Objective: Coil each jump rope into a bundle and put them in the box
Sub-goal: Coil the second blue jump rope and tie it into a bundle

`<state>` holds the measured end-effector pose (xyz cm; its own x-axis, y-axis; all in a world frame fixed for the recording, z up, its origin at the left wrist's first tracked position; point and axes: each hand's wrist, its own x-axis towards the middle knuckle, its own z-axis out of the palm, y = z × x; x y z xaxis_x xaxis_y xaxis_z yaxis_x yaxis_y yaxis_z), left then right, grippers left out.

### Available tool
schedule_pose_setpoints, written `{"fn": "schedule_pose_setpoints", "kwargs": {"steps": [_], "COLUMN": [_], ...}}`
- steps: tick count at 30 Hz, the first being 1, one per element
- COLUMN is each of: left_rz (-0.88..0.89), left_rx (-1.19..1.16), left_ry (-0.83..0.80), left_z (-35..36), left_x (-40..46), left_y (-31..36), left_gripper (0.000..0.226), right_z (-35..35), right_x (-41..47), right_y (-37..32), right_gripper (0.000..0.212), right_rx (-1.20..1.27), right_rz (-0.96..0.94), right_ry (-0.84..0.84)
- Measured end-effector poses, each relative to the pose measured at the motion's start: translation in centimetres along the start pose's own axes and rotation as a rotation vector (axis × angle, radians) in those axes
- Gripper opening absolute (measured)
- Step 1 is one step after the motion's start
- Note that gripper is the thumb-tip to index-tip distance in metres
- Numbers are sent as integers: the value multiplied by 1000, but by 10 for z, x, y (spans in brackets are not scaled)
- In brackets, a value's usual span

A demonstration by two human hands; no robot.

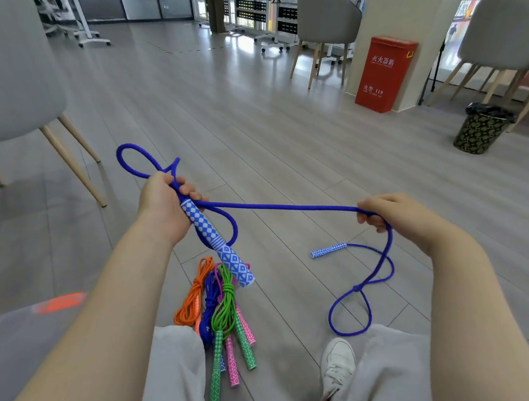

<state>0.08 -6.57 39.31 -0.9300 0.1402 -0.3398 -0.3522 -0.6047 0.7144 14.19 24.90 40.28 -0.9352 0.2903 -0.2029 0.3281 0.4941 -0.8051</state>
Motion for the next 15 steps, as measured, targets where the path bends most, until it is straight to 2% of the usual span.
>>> {"fn": "schedule_pose_setpoints", "kwargs": {"steps": [3,5,10,15], "left_rz": [116,189,270,217], "left_rx": [113,257,695,858], "left_ry": [50,23,-129,-339], "left_z": [0,5,16,23], "left_x": [3,2,-12,-29], "left_y": [-2,-10,-34,-47], "left_gripper": [17,18,20,15], "right_z": [-6,-3,20,51], "right_x": [1,2,2,-5], "right_y": [3,-2,-24,-44], "right_gripper": [31,30,27,24], "right_rx": [4,51,126,59], "right_rz": [-51,-111,-225,-271], "right_ry": [69,87,104,29]}}
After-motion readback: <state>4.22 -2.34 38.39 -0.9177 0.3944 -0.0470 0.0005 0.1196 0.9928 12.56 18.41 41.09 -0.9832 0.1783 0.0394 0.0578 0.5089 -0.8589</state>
